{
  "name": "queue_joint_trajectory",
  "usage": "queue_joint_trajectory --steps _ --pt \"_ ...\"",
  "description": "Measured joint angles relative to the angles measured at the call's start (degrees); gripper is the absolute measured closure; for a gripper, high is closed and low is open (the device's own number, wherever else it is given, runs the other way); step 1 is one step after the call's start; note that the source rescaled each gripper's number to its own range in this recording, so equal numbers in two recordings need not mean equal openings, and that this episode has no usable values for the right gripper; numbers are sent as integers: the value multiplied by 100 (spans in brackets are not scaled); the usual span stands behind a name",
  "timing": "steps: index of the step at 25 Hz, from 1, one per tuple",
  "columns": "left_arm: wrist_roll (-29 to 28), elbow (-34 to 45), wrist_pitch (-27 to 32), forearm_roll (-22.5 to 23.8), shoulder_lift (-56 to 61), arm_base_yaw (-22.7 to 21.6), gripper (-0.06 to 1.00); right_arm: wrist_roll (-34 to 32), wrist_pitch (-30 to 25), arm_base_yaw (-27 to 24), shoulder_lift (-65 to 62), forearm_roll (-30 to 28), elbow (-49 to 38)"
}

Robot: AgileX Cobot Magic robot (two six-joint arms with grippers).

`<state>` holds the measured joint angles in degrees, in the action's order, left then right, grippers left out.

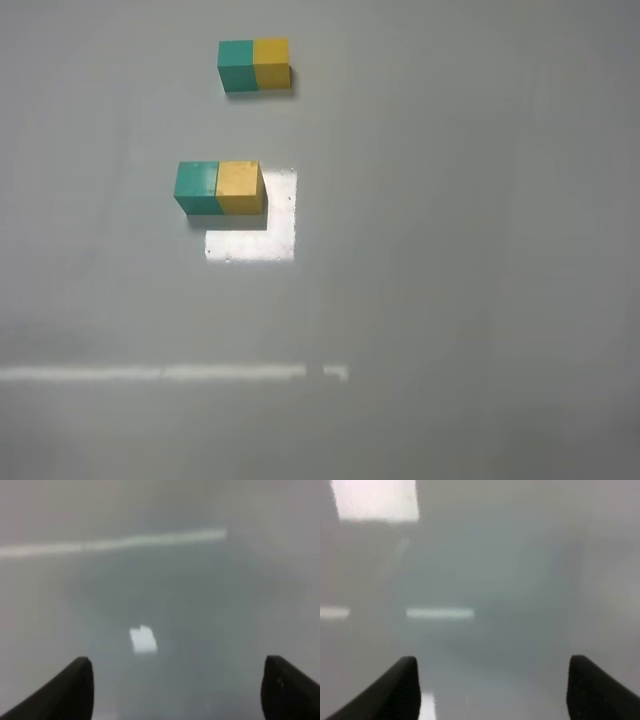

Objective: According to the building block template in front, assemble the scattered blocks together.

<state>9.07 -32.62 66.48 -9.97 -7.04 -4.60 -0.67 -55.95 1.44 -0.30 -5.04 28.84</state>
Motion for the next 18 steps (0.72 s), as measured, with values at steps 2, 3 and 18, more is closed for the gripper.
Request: queue_joint_trajectory --steps 2,3,18 --pt "-11 128 -88 -126 107 0 5 0 0 0 0 0 0" --pt "-10 168 -125 -159 201 0 5 0 0 0 0 0 0" --pt "-37 381 -538 -41 733 5 6 0 0 0 0 0 0"
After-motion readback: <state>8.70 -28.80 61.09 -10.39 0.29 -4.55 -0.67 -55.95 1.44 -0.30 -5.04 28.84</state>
